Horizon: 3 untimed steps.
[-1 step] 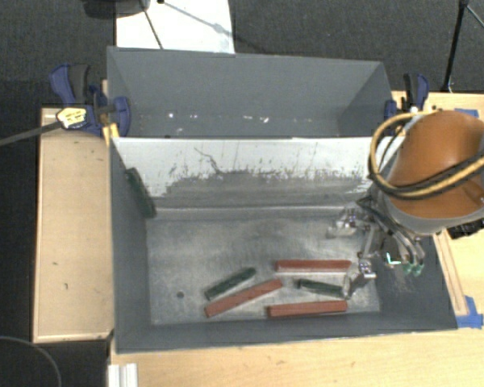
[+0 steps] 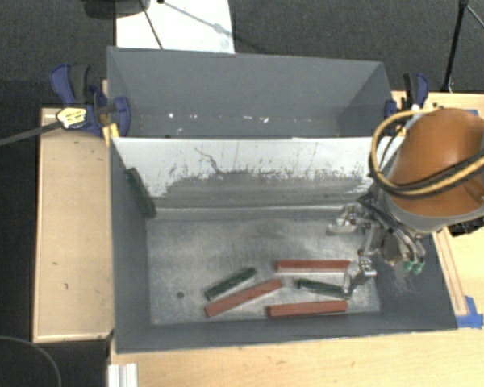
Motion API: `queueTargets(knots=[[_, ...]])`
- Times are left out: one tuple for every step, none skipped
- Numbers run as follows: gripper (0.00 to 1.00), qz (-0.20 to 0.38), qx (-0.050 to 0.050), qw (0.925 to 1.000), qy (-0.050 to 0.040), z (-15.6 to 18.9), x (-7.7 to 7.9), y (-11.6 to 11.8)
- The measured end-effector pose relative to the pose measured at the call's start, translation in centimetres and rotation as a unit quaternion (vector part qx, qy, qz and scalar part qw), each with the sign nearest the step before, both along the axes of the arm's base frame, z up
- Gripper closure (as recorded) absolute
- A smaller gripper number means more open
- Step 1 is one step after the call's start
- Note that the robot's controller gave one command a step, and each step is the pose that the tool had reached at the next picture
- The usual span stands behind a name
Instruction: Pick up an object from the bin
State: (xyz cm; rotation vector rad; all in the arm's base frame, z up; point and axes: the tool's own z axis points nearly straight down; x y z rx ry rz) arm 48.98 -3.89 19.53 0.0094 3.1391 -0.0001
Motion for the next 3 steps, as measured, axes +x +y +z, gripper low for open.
queueTargets(knots=[[0.0,0.095,0.0,0.9955,-0.0007,-5.9,-0.4,1.8],[0.0,0.171,0.0,0.9853,0.0004,-6.6,-0.9,3.4],[0.0,-0.031,0.0,0.9995,-0.0007,-7.1,1.7,3.2]])
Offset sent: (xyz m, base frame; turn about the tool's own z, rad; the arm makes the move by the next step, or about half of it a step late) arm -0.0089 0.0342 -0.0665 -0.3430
